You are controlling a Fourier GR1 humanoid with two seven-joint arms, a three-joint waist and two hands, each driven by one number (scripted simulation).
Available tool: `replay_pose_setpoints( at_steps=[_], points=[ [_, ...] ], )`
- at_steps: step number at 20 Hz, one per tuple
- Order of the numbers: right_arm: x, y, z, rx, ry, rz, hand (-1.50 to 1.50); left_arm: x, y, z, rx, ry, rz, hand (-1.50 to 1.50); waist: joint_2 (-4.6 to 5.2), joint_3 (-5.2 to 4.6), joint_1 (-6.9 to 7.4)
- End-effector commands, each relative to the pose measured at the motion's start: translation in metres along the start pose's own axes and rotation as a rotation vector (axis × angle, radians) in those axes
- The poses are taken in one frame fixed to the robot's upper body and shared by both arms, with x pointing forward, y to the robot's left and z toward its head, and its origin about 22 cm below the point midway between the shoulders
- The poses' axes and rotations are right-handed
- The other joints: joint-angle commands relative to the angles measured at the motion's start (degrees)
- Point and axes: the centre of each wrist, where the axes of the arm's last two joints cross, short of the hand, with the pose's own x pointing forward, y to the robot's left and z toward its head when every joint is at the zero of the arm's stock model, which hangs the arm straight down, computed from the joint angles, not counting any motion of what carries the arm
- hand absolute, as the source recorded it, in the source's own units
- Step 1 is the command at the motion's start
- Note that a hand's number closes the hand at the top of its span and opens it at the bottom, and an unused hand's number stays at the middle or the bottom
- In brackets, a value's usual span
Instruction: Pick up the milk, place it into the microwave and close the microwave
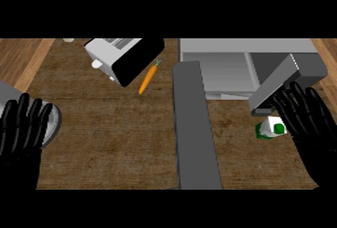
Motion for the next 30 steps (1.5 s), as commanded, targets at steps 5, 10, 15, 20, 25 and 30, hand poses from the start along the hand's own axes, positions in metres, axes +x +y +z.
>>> replay_pose_setpoints(
  at_steps=[5, 10, 15, 20, 25, 30],
  points=[
    [-0.001, -0.016, 0.014, -0.109, -0.014, 0.108, -1.50, 0.012, 0.021, 0.028, 0.007, 0.010, 0.006, -1.50, -0.02, 0.02, 0.11],
    [-0.021, -0.038, 0.022, -0.170, 0.055, 0.150, -1.50, 0.009, 0.021, 0.050, -0.001, 0.002, 0.001, -1.50, -0.02, 0.02, 0.29],
    [-0.035, -0.050, 0.008, -0.226, 0.089, 0.136, -1.50, 0.017, 0.022, 0.039, 0.003, 0.013, 0.000, -1.50, 0.02, 0.03, 0.12],
    [-0.061, -0.057, 0.018, -0.252, 0.116, 0.137, -1.50, 0.009, 0.020, 0.050, -0.008, 0.011, 0.013, -1.50, 0.02, 0.02, 0.13],
    [-0.100, -0.083, 0.022, -0.302, 0.158, 0.162, -1.50, 0.015, 0.014, 0.053, -0.014, 0.020, 0.014, -1.50, 0.07, 0.04, 0.33],
    [-0.108, -0.099, 0.070, -0.347, 0.172, 0.197, -1.50, 0.013, 0.031, 0.057, -0.001, 0.015, -0.004, -1.50, 0.02, 0.03, 0.06]
  ],
)
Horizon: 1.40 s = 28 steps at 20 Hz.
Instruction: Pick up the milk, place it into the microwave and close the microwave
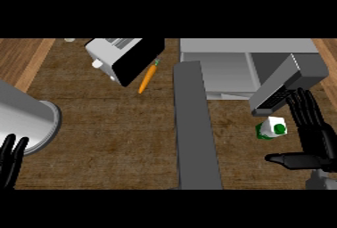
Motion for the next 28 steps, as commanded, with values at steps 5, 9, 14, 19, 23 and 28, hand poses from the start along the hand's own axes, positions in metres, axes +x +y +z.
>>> replay_pose_setpoints(
  at_steps=[5, 9, 14, 19, 23, 28],
  points=[
    [-0.045, -0.012, -0.004, -0.025, 0.023, 0.032, -1.50, -0.006, -0.007, 0.004, -0.005, -0.013, 0.024, -1.50, 0.07, 0.03, 0.25],
    [-0.058, -0.021, 0.027, -0.005, 0.041, 0.038, -1.50, -0.007, -0.003, 0.011, -0.011, -0.009, 0.012, -1.50, 0.02, 0.01, 0.07],
    [-0.055, -0.034, 0.016, 0.022, 0.024, 0.055, -1.50, 0.007, -0.009, 0.017, -0.017, -0.017, 0.023, -1.50, -0.04, 0.01, 0.04],
    [-0.080, -0.059, 0.033, 0.034, 0.009, 0.058, -1.50, 0.006, -0.005, 0.025, -0.016, -0.011, 0.025, -1.50, 0.04, 0.04, 0.33],
    [-0.079, -0.041, 0.006, 0.028, 0.021, 0.042, -1.50, -0.001, 0.005, 0.018, -0.008, -0.005, 0.021, -1.50, 0.00, 0.01, 0.09],
    [-0.097, -0.041, 0.008, -0.067, 0.039, 0.145, -1.50, 0.001, 0.005, 0.015, -0.010, -0.008, 0.003, -1.50, 0.15, 0.05, 0.54]
  ],
)
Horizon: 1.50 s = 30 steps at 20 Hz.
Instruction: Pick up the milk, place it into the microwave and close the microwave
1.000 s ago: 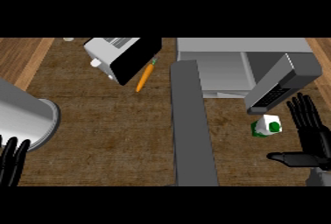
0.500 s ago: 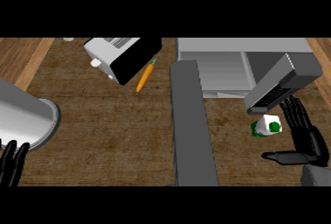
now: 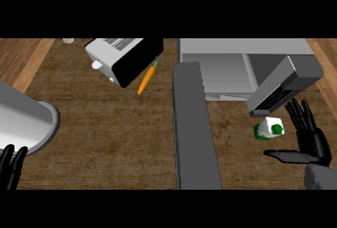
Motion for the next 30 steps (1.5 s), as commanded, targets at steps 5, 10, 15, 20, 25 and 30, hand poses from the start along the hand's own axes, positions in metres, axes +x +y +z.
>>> replay_pose_setpoints(
  at_steps=[5, 10, 15, 20, 25, 30],
  points=[
    [-0.006, -0.022, -0.011, -0.054, 0.117, 0.151, -1.50, -0.001, -0.008, -0.006, -0.013, -0.007, 0.009, -1.50, 1.43, 0.87, 1.75],
    [-0.013, -0.031, 0.003, -0.070, 0.129, 0.095, -1.50, -0.007, -0.004, -0.005, -0.026, 0.006, 0.027, -1.50, 1.65, 0.93, 2.26],
    [-0.015, -0.028, 0.012, 0.187, 0.162, -0.128, -1.50, -0.004, 0.004, -0.007, -0.013, 0.006, 0.011, -1.50, 1.56, 0.95, 2.24],
    [-0.021, -0.011, 0.016, 0.250, 0.067, -0.285, 1.50, -0.001, 0.003, -0.005, -0.014, 0.008, 0.015, -1.50, 1.44, 1.07, 2.36],
    [-0.025, 0.006, 0.012, 0.106, -0.068, -0.059, 1.50, -0.014, 0.006, -0.006, 0.002, 0.023, 0.023, -1.50, 1.23, 0.85, 1.03],
    [-0.020, 0.004, -0.005, 0.069, -0.080, -0.154, 1.50, 0.000, -0.009, -0.001, 0.001, 0.038, 0.038, -1.50, 1.07, 0.86, 1.13]
  ],
)
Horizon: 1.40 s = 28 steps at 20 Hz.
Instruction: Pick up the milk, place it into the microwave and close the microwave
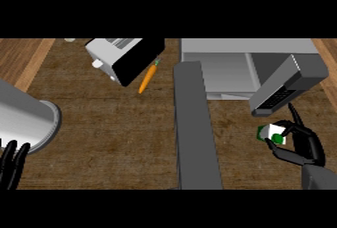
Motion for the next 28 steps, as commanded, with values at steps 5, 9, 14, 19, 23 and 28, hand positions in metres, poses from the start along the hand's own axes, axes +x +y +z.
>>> replay_pose_setpoints(
  at_steps=[5, 9, 14, 19, 23, 28],
  points=[
    [0.007, 0.023, -0.027, 0.093, -0.151, -0.137, 1.50, 0.000, 0.014, 0.007, 0.006, 0.012, 0.002, -1.50, 0.01, 0.18, 0.15],
    [0.004, 0.040, -0.015, 0.004, -0.172, -0.102, 1.50, 0.001, 0.010, 0.016, 0.008, 0.025, 0.006, -1.50, -0.14, 0.13, -0.31],
    [0.019, 0.065, -0.028, 0.041, -0.170, -0.149, 1.50, -0.008, 0.010, 0.013, 0.018, 0.014, -0.001, -1.50, -0.21, 0.08, -0.80],
    [0.051, 0.098, -0.037, 0.067, -0.213, -0.161, 1.50, -0.018, 0.013, 0.029, 0.014, 0.015, 0.029, -1.50, -0.33, 0.03, -0.62],
    [0.079, 0.104, -0.026, 0.061, -0.204, -0.087, 1.50, -0.009, 0.009, 0.021, 0.037, 0.019, 0.023, -1.50, -0.10, 0.12, -0.58],
    [0.103, 0.124, -0.064, 0.047, -0.184, 0.008, 1.50, 0.000, 0.017, 0.020, 0.028, 0.024, 0.020, -1.50, -0.02, 0.15, -0.23]
  ],
)
